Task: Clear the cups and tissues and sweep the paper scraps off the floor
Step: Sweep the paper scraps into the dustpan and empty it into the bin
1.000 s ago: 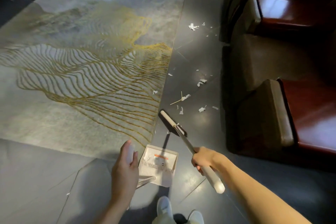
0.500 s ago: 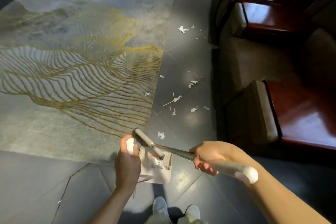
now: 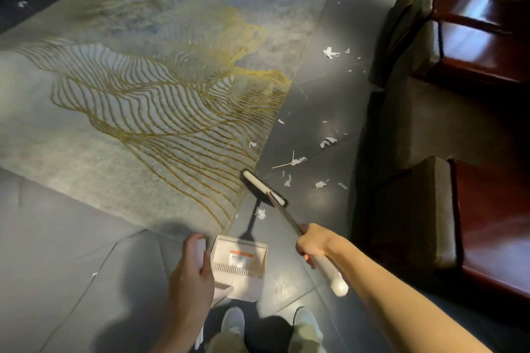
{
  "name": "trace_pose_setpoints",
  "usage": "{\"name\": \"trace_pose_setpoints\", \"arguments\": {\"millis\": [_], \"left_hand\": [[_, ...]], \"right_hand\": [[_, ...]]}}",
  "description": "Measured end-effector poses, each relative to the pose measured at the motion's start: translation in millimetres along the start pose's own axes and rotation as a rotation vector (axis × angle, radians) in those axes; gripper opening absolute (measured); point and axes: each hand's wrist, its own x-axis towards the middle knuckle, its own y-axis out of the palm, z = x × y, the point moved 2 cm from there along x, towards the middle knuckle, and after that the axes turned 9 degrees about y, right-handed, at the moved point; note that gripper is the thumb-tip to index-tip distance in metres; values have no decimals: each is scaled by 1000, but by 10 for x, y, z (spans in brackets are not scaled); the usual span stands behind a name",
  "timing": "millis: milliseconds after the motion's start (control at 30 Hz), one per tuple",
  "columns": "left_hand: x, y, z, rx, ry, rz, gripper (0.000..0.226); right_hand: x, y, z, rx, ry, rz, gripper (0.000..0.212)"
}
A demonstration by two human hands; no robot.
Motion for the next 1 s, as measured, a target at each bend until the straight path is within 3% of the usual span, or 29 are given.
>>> {"name": "trace_pose_setpoints", "arguments": {"millis": [167,267,400,500,600,767,867,1000], "left_hand": [[-295,146,41,29,-31,38,31],[-304,155,29,40,-16,35,27],[-277,95,31,28,9,55,26],[-325,31,41,22,49,49,25],[-393,-26,67,44,48,35,30],[-571,-134,102,36,25,39,33],[-768,-236,161,36,44,6,32],[-1035,-337,289,58,-49,-4,31]], "right_hand": [[317,250,-375,5,123,175,18],[321,437,-574,-141,54,137,46],[119,577,-927,29,9,201,65],[-155,570,-1075,-69,1,238,61],[-410,569,-1124,-347,26,287,55],[-673,460,-1300,-150,210,281,18],[-713,476,-1330,-78,240,293,28],[-676,576,-1222,-15,147,195,18]]}}
